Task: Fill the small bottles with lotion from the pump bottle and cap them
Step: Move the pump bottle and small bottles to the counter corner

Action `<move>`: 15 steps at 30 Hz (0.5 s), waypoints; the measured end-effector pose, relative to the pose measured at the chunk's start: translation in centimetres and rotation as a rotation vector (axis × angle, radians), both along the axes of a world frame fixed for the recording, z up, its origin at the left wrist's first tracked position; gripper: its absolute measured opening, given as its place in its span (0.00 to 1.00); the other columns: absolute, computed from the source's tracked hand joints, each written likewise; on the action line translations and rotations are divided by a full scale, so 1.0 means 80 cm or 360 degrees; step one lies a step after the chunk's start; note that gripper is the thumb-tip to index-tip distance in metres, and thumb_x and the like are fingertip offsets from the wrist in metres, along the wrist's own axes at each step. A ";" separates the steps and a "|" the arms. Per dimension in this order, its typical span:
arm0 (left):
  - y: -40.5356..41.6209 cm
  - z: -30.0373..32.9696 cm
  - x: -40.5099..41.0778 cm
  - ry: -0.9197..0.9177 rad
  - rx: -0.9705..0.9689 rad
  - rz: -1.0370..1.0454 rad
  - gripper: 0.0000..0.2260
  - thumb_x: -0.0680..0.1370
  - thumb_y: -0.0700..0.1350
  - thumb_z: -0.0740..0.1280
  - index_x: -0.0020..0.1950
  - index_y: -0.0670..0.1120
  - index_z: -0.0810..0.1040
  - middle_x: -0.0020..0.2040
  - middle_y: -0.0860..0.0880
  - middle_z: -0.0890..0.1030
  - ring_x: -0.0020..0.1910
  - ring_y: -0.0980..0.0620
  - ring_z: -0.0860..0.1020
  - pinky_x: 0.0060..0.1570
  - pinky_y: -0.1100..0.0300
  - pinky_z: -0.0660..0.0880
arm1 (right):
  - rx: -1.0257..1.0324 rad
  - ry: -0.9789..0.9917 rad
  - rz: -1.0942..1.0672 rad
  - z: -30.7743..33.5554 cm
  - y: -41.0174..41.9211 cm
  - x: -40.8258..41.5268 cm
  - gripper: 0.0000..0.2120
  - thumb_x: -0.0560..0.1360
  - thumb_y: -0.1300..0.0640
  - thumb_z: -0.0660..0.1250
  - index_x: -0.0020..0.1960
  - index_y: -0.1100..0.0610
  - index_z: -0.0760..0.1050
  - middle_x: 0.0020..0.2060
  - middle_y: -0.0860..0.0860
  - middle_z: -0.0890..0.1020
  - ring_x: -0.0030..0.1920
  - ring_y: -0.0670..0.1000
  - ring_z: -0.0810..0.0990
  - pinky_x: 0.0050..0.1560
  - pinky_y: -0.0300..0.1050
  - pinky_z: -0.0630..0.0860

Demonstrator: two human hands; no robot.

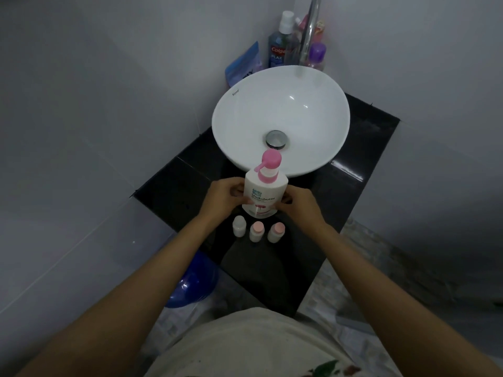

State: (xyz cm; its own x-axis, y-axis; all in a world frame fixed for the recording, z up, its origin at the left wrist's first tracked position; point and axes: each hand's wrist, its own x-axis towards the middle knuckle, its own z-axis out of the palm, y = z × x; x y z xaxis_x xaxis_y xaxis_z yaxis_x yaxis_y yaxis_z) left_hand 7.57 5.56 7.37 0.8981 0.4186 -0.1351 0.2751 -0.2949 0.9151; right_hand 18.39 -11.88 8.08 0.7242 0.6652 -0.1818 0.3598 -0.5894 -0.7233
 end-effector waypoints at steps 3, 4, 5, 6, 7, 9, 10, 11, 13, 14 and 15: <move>0.004 0.004 -0.015 -0.0059 -0.0019 0.0089 0.18 0.68 0.36 0.76 0.55 0.47 0.81 0.47 0.51 0.85 0.44 0.57 0.83 0.46 0.65 0.79 | -0.0033 -0.0048 0.0082 0.012 0.010 -0.002 0.11 0.70 0.59 0.72 0.52 0.56 0.79 0.44 0.53 0.84 0.44 0.51 0.81 0.47 0.55 0.79; 0.008 0.007 -0.022 -0.0086 -0.0008 0.0122 0.17 0.68 0.37 0.76 0.55 0.48 0.81 0.47 0.52 0.85 0.44 0.57 0.83 0.46 0.66 0.79 | -0.0026 -0.0062 0.0131 0.018 0.017 -0.003 0.11 0.70 0.59 0.72 0.51 0.57 0.79 0.44 0.53 0.84 0.44 0.51 0.81 0.47 0.56 0.79; 0.014 0.011 -0.030 -0.0112 0.0006 0.0165 0.17 0.67 0.37 0.76 0.55 0.49 0.81 0.46 0.53 0.85 0.44 0.58 0.83 0.46 0.65 0.80 | -0.0012 -0.0073 0.0190 0.026 0.025 -0.003 0.10 0.70 0.59 0.73 0.51 0.58 0.79 0.44 0.53 0.84 0.44 0.52 0.81 0.47 0.56 0.78; 0.020 0.016 -0.039 -0.0136 0.0022 0.0217 0.17 0.67 0.38 0.77 0.54 0.50 0.82 0.46 0.54 0.85 0.43 0.58 0.83 0.46 0.65 0.80 | -0.0002 -0.0087 0.0254 0.035 0.035 -0.004 0.10 0.69 0.59 0.73 0.50 0.58 0.79 0.43 0.53 0.84 0.44 0.52 0.81 0.47 0.56 0.78; 0.027 0.022 -0.048 -0.0160 0.0041 0.0275 0.17 0.67 0.39 0.77 0.53 0.51 0.82 0.46 0.55 0.85 0.42 0.59 0.83 0.46 0.65 0.80 | -0.0003 -0.0112 0.0322 0.044 0.048 -0.004 0.10 0.69 0.58 0.73 0.49 0.58 0.79 0.43 0.53 0.84 0.44 0.52 0.81 0.47 0.55 0.78; 0.044 0.034 -0.066 -0.0196 0.0091 0.0399 0.17 0.66 0.41 0.78 0.53 0.53 0.82 0.45 0.54 0.85 0.41 0.58 0.83 0.46 0.63 0.80 | -0.0020 -0.0170 0.0478 0.062 0.079 -0.004 0.10 0.69 0.58 0.73 0.49 0.59 0.79 0.42 0.54 0.84 0.43 0.53 0.81 0.46 0.53 0.78; 0.052 0.039 -0.074 -0.0207 0.0118 0.0464 0.17 0.66 0.41 0.78 0.52 0.53 0.82 0.45 0.54 0.85 0.40 0.57 0.83 0.45 0.62 0.80 | -0.0026 -0.0176 0.0561 0.069 0.097 -0.004 0.09 0.69 0.58 0.73 0.48 0.60 0.79 0.41 0.54 0.84 0.43 0.53 0.81 0.46 0.52 0.77; 0.061 0.043 -0.082 -0.0212 0.0138 0.0534 0.17 0.66 0.41 0.78 0.52 0.53 0.82 0.44 0.53 0.85 0.40 0.57 0.83 0.45 0.61 0.81 | -0.0031 -0.0163 0.0640 0.075 0.116 -0.003 0.08 0.69 0.59 0.72 0.48 0.60 0.79 0.41 0.55 0.84 0.42 0.53 0.81 0.45 0.51 0.77; 0.079 0.050 -0.096 -0.0199 0.0159 0.0686 0.16 0.65 0.40 0.78 0.51 0.51 0.82 0.44 0.52 0.85 0.40 0.56 0.84 0.46 0.58 0.81 | -0.0033 -0.0105 0.0788 0.082 0.157 -0.001 0.09 0.69 0.60 0.72 0.48 0.60 0.79 0.43 0.54 0.84 0.41 0.50 0.80 0.42 0.44 0.76; 0.088 0.051 -0.101 -0.0182 0.0171 0.0763 0.16 0.65 0.40 0.78 0.51 0.49 0.83 0.45 0.50 0.86 0.41 0.55 0.84 0.47 0.57 0.81 | -0.0023 -0.0066 0.0855 0.083 0.178 -0.001 0.10 0.68 0.61 0.73 0.49 0.60 0.79 0.44 0.54 0.84 0.42 0.49 0.80 0.41 0.40 0.74; 0.097 0.052 -0.105 -0.0161 0.0186 0.0837 0.16 0.65 0.40 0.78 0.52 0.46 0.83 0.46 0.49 0.86 0.42 0.54 0.84 0.47 0.56 0.81 | -0.0008 -0.0025 0.0915 0.082 0.199 -0.001 0.11 0.68 0.62 0.73 0.50 0.60 0.79 0.45 0.53 0.84 0.43 0.49 0.80 0.42 0.38 0.74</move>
State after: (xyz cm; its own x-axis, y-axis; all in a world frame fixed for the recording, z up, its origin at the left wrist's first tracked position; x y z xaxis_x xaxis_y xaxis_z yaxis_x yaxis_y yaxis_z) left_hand -0.81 13.29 11.52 0.5698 0.8216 0.0155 0.3251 -0.2427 0.9140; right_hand 18.34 4.02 14.66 0.2492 0.9519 -0.1783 0.6339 -0.2995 -0.7131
